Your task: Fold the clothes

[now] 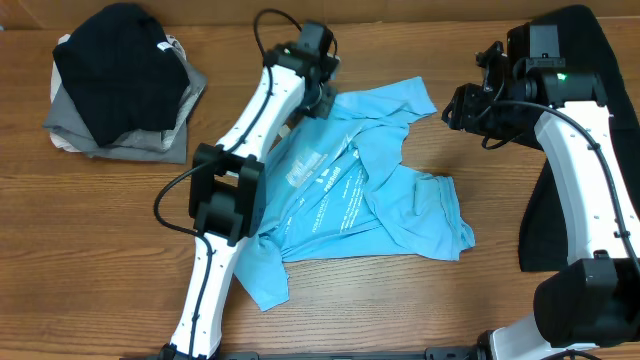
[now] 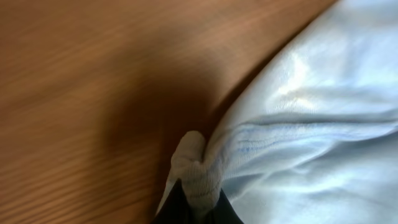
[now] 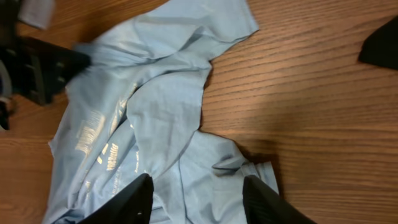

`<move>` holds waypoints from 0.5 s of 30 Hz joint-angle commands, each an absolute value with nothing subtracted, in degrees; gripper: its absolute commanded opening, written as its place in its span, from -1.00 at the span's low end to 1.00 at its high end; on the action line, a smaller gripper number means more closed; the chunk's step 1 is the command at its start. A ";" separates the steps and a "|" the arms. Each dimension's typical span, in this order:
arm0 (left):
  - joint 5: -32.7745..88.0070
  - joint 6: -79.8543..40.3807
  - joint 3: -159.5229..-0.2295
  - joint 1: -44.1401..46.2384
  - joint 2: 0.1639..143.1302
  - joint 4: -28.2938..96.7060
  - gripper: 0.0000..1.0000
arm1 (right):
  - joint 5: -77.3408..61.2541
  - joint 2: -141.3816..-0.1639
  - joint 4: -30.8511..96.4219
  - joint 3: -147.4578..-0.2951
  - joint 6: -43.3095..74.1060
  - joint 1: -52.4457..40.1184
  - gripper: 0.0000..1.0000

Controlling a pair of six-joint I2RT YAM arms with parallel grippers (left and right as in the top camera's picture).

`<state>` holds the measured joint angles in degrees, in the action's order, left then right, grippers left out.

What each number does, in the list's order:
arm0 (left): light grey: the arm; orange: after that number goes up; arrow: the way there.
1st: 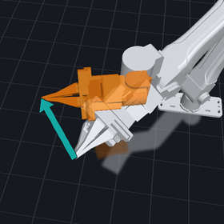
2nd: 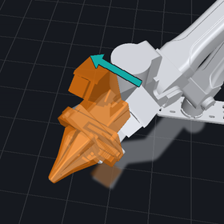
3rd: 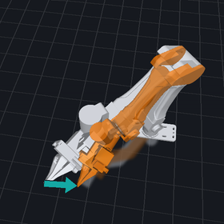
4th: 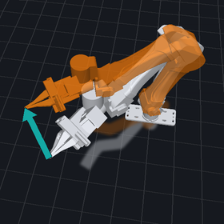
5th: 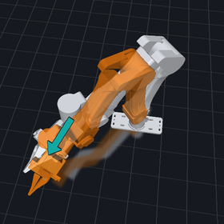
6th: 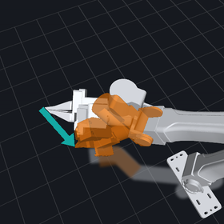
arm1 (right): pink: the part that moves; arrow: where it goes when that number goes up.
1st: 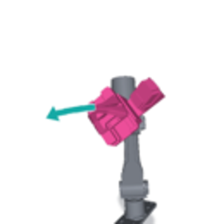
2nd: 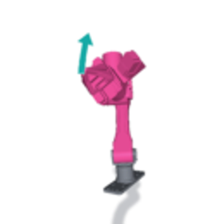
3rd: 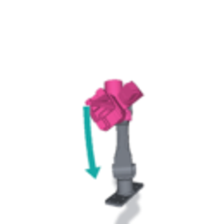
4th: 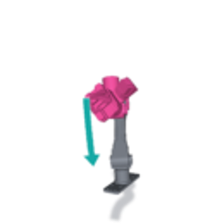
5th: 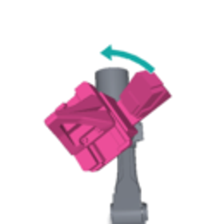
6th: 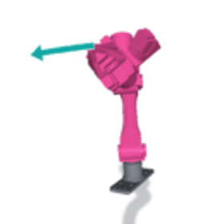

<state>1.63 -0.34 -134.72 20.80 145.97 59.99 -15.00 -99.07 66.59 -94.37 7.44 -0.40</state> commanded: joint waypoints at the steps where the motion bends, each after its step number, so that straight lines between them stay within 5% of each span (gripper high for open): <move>1: -2.11 -3.68 -145.27 16.03 143.22 63.18 -0.92 | -14.79 -98.52 66.15 -94.13 7.03 -0.47 -0.15; 8: -1.91 -8.86 -154.63 8.64 143.09 72.20 -0.81 | -13.93 -102.30 65.60 -94.13 5.54 -0.86 -0.37; 10: -1.89 -10.20 -154.32 6.35 143.13 75.61 -0.55 | -13.96 -105.16 64.25 -94.13 5.54 -1.02 -0.38; 12: -2.42 -10.46 -154.21 5.23 143.13 77.34 -0.56 | -13.78 -106.67 63.88 -94.13 5.45 -0.99 -0.38; 15: -2.85 -14.46 -154.23 2.87 143.13 79.46 0.11 | -12.80 -108.55 65.87 -94.13 4.01 -1.02 -0.26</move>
